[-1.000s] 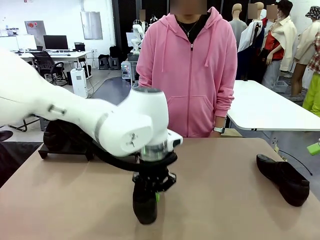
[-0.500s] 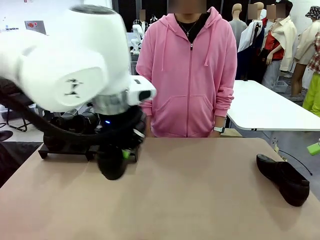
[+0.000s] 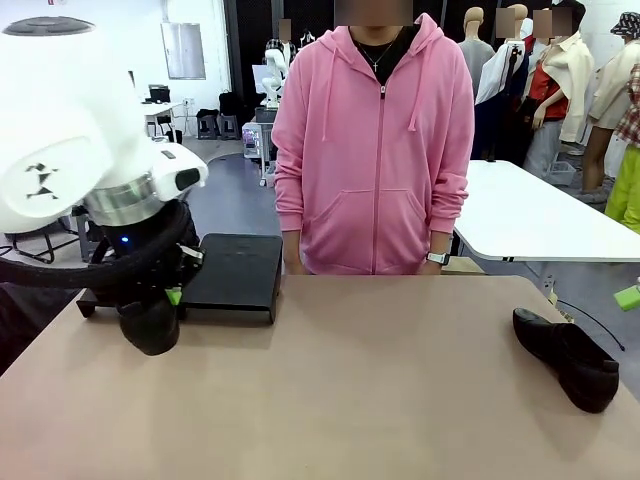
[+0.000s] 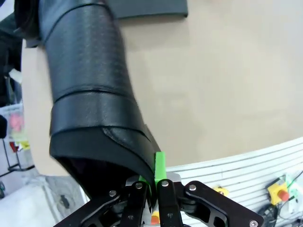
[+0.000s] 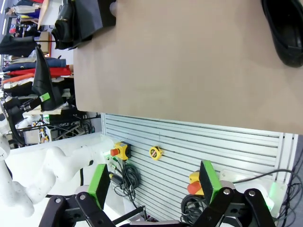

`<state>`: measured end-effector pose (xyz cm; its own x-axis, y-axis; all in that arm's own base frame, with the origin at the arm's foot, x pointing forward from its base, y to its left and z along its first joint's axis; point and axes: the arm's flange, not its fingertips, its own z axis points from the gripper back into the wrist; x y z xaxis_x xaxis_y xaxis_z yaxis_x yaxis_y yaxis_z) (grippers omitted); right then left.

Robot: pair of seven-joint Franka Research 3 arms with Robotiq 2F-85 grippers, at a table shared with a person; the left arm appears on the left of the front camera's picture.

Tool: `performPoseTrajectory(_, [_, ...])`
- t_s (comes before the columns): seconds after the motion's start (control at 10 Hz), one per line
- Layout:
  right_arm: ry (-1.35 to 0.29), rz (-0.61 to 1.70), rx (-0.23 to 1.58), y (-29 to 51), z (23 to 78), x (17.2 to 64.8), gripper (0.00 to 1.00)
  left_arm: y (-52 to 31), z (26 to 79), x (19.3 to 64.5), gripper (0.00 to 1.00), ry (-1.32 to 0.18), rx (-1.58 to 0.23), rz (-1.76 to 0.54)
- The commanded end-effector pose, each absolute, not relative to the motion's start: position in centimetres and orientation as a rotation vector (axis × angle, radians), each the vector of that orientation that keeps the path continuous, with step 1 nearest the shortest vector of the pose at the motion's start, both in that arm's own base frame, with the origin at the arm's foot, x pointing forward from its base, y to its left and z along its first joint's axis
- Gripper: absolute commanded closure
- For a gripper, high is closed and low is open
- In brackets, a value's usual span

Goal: Organize the shoes by placing them on the stand.
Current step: Place the Shoe from the middle of the table onto the Shoes Stand.

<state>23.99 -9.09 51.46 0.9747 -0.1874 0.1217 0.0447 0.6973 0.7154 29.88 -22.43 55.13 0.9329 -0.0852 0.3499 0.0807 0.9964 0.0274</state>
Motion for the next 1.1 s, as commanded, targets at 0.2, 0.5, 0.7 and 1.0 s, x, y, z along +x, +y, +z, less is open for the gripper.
performPoseTrajectory(0.2, [-0.2, -0.126, 0.81, -9.1, 51.8, 24.0, 0.0, -21.4, 56.0, 34.1, 1.0, -0.293, 0.026, -0.034])
performPoseTrajectory(0.5, [-0.2, -0.126, 0.81, -9.1, 51.8, 24.0, 0.0, -22.0, 55.2, 49.2, 1.0, -0.343, 0.021, -0.148])
performPoseTrajectory(0.7, [-0.2, -0.126, 0.81, -9.1, 51.8, 24.0, 0.0, -21.9, 52.1, 56.1, 1.0, -0.385, 0.055, -0.068])
performPoseTrajectory(1.0, [-0.2, -0.126, 0.81, -9.1, 51.8, 24.0, 0.0, -21.9, 47.4, 60.1, 1.0, -0.419, 0.108, 0.016])
